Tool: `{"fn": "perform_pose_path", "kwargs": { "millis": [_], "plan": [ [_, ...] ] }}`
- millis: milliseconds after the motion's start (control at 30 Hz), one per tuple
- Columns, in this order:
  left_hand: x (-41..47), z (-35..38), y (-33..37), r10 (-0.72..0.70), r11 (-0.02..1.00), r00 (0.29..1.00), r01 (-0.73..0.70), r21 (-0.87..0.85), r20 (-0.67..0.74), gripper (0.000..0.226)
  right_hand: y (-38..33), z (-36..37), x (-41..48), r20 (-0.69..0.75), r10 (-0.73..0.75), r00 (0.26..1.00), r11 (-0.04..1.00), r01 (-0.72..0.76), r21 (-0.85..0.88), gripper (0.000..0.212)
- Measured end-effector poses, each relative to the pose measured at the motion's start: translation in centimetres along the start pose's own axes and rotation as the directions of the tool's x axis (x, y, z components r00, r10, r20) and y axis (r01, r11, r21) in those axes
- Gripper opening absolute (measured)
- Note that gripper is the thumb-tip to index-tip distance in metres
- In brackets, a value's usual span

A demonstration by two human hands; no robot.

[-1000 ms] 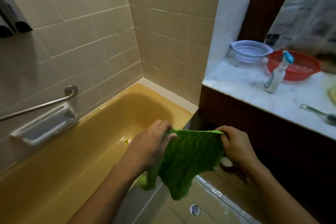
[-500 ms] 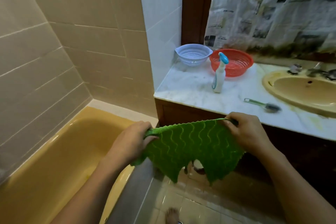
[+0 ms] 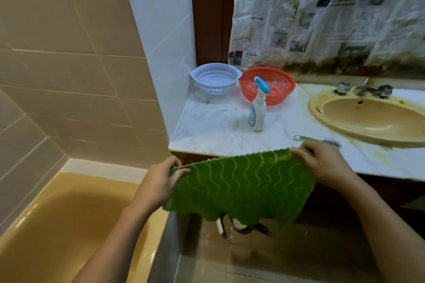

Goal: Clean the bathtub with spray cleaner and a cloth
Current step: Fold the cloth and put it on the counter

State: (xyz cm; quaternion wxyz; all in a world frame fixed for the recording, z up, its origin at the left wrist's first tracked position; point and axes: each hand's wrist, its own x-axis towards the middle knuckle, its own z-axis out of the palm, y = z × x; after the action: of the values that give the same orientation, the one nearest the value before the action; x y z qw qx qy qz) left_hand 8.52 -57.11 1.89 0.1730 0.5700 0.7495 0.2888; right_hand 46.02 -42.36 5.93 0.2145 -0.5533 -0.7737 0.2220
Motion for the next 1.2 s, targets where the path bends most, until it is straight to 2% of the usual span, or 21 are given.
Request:
{"fn": "perform_pose_path", "kwargs": {
  "millis": [100, 267, 433, 500, 600, 700, 867, 967, 1033, 1100, 1200],
  "plan": [
    [3.3, -0.1, 0.1, 0.011, 1.000, 0.999, -0.012, -0.027, -0.030, 0.013, 0.6, -0.4, 1.5, 0.081, 0.023, 0.996, 0.999, -0.026, 0.028, 0.020],
    [8.4, -1.1, 0.8, -0.003, 1.000, 0.997, 0.004, 0.013, -0.082, 0.019, 2.2, -0.6, 4.6, -0.015, 0.115, 0.993, 0.981, -0.111, 0.157, 0.013],
    [12.6, -0.6, 2.2, -0.133, 0.989, 0.981, 0.140, 0.043, -0.140, 0.029, 3.2, -0.2, 9.8, -0.148, 0.210, 0.966, 0.952, -0.167, 0.256, 0.021],
    [13.8, 0.0, 3.2, -0.200, 0.979, 0.963, 0.205, 0.009, -0.178, 0.030, 3.6, 0.1, 11.9, -0.113, 0.251, 0.961, 0.912, -0.196, 0.361, 0.027],
    [15.5, 1.2, 4.7, -0.350, 0.932, 0.914, 0.318, -0.173, -0.204, 0.032, 3.5, 0.3, 15.0, -0.011, 0.258, 0.966, 0.831, -0.216, 0.512, 0.025],
    [16.6, 2.5, 6.3, -0.477, 0.829, 0.865, 0.385, -0.405, -0.153, 0.038, 3.0, 0.0, 17.5, 0.123, 0.201, 0.972, 0.780, -0.235, 0.580, 0.022],
    [17.8, 5.3, 9.4, -0.580, 0.650, 0.813, 0.432, -0.625, -0.041, 0.039, 2.3, 0.7, 20.2, 0.258, 0.146, 0.955, 0.759, -0.276, 0.590, 0.027],
    [18.5, 6.6, 11.3, -0.578, 0.542, 0.813, 0.445, -0.713, 0.068, 0.025, 1.2, 1.7, 20.4, 0.388, 0.013, 0.922, 0.697, -0.287, 0.657, 0.009],
    [18.9, 7.2, 12.7, -0.526, 0.480, 0.835, 0.449, -0.753, 0.163, 0.016, 0.3, 2.4, 20.2, 0.440, -0.047, 0.897, 0.692, -0.289, 0.662, 0.010],
    [19.1, 7.4, 13.9, -0.465, 0.488, 0.860, 0.448, -0.749, 0.211, 0.009, -0.7, 3.0, 20.0, 0.458, -0.078, 0.886, 0.718, -0.269, 0.642, 0.011],
    [19.4, 7.5, 14.4, -0.404, 0.557, 0.883, 0.446, -0.700, 0.241, 0.007, -2.0, 3.9, 19.6, 0.442, -0.101, 0.891, 0.740, -0.230, 0.632, 0.014]
  ]
}}
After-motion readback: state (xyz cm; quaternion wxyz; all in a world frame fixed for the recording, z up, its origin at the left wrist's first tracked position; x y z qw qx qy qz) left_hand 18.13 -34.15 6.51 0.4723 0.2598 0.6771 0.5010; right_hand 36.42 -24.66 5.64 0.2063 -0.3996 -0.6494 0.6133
